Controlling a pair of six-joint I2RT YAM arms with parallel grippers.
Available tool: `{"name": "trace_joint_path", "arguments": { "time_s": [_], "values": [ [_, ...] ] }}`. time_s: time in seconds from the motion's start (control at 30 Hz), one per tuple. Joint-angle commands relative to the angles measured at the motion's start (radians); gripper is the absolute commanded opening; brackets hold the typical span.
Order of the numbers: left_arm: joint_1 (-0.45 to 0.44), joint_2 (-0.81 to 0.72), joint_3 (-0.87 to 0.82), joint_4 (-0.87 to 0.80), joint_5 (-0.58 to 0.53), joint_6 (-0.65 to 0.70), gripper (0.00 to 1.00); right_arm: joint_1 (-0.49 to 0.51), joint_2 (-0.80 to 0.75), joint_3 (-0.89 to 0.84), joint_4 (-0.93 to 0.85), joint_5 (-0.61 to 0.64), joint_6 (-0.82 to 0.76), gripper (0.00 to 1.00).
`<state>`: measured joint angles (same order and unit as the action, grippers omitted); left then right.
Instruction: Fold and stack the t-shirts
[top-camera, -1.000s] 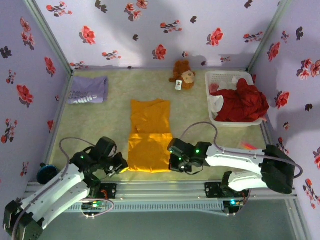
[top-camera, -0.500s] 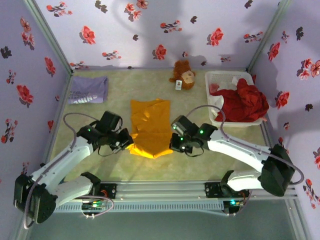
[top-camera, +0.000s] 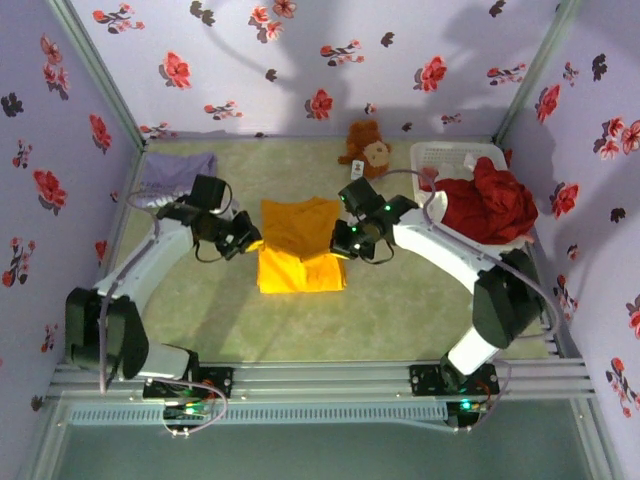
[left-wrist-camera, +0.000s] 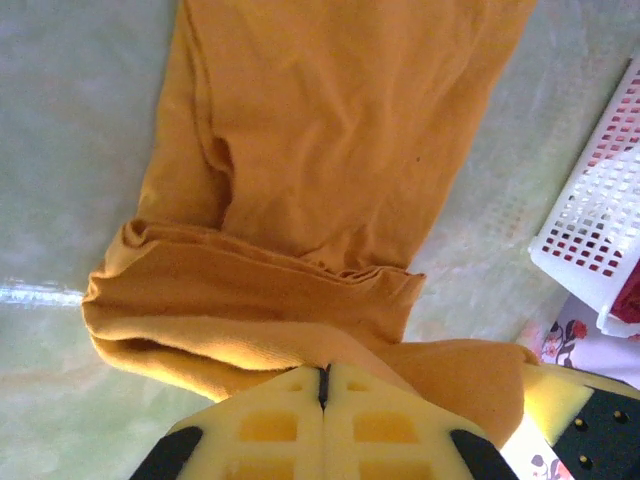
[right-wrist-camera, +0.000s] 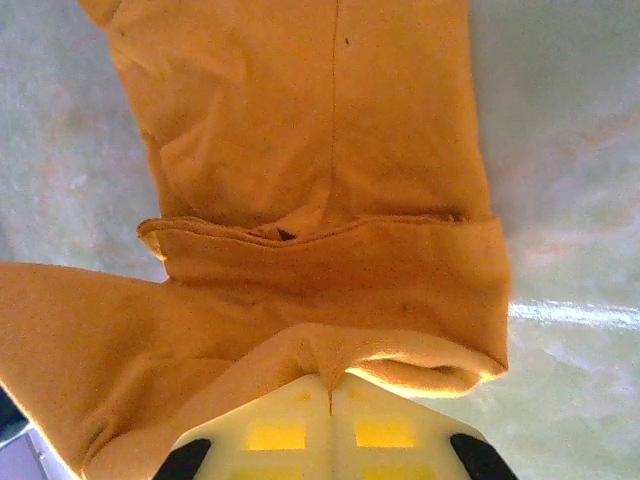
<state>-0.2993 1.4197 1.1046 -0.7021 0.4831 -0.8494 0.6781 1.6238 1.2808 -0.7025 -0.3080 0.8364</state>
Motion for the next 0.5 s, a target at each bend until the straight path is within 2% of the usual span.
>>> {"name": "trace_joint_path", "arguments": {
  "time_s": [0.0, 0.47],
  "values": [
    [0.015, 0.064, 0.121, -0.074, 0.057, 0.111, 0.00, -0.016, 0.054, 0.072, -0.051, -0.045, -0.060, 0.00],
    [0.091, 0.248, 0.270, -0.073, 0.123, 0.168, 0.00, -0.080, 0.219, 0.257, -0.039, -0.072, -0.084, 0.00]
  ]
}}
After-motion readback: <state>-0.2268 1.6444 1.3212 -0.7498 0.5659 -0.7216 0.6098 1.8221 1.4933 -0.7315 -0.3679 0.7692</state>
